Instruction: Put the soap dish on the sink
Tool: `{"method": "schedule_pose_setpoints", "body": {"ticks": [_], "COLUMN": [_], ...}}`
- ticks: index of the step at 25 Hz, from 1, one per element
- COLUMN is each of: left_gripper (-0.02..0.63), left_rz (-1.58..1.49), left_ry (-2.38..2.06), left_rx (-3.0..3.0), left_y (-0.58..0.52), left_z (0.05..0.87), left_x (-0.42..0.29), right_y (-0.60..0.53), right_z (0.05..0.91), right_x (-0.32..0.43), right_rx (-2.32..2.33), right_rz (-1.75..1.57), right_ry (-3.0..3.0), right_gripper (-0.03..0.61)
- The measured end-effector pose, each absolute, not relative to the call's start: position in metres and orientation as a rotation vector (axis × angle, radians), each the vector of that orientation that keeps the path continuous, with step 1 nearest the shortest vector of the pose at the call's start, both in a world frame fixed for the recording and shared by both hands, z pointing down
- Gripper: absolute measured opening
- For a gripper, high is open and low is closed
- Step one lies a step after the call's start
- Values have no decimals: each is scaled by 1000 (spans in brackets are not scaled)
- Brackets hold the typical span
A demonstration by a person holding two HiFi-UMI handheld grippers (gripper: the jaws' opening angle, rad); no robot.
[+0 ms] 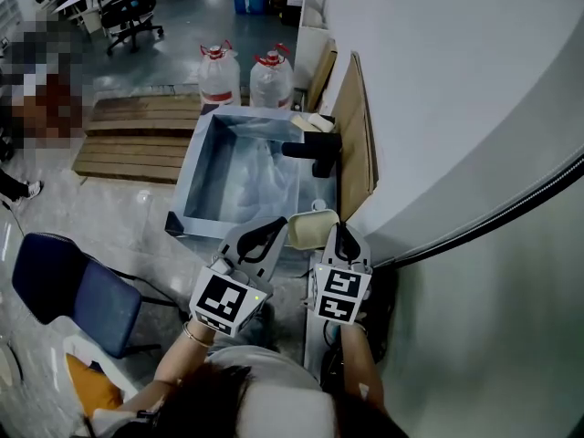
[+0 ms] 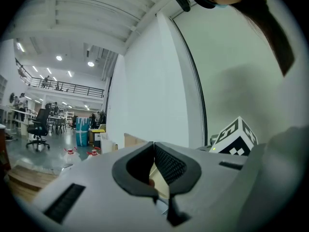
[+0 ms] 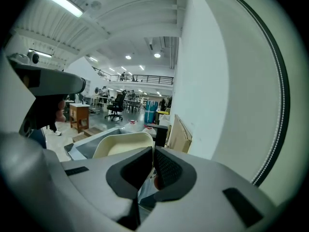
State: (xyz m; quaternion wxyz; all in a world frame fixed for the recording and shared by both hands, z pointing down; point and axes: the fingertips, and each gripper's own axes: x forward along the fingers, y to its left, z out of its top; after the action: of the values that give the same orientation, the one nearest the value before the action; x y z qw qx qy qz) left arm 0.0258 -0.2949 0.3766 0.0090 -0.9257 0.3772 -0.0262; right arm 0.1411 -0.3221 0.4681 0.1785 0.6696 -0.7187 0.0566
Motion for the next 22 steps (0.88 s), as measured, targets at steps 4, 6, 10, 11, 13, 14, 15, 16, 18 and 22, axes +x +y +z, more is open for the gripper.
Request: {"method": "schedule_pose_setpoints", "body": {"ticks": [4, 6, 10, 11, 13, 14, 15, 16, 18, 22], "left_gripper": [9, 9, 9, 9, 9, 9, 9, 9, 9, 9], "left_rz": [-94, -92, -113, -117, -125, -129, -132, -133, -139, -152], "left_ry": [1174, 1169, 1164, 1164, 1171, 1181, 1187, 1182, 1168, 1168], "left_rx": [-2899, -2901, -2905, -2906, -2914, -2924, -2930, -2927, -2917, -2922], "left_y": [-301, -304, -311, -312, -315, -316, -318, -320, -323, -327], "left_z": [381, 381, 386, 386, 387, 389, 390, 391, 394, 398], "left_x": [26, 27, 28, 28, 27, 26, 25, 26, 27, 26], "right_y": [-332, -336, -345, -347, -350, -352, -354, -356, -359, -365], "right_z": [483, 491, 510, 514, 520, 524, 528, 533, 541, 555], "right_x": [143, 145, 148, 149, 149, 149, 149, 149, 150, 153], "right_rx": [1880, 1873, 1862, 1860, 1854, 1849, 1845, 1840, 1832, 1813], "right_rz": [164, 164, 179, 183, 189, 192, 195, 198, 206, 209], "right_ry": [-2011, -1998, -1974, -1969, -1959, -1953, -1949, -1945, -1934, -1899], "right_gripper": [34, 34, 34, 34, 34, 34, 34, 34, 34, 34]}}
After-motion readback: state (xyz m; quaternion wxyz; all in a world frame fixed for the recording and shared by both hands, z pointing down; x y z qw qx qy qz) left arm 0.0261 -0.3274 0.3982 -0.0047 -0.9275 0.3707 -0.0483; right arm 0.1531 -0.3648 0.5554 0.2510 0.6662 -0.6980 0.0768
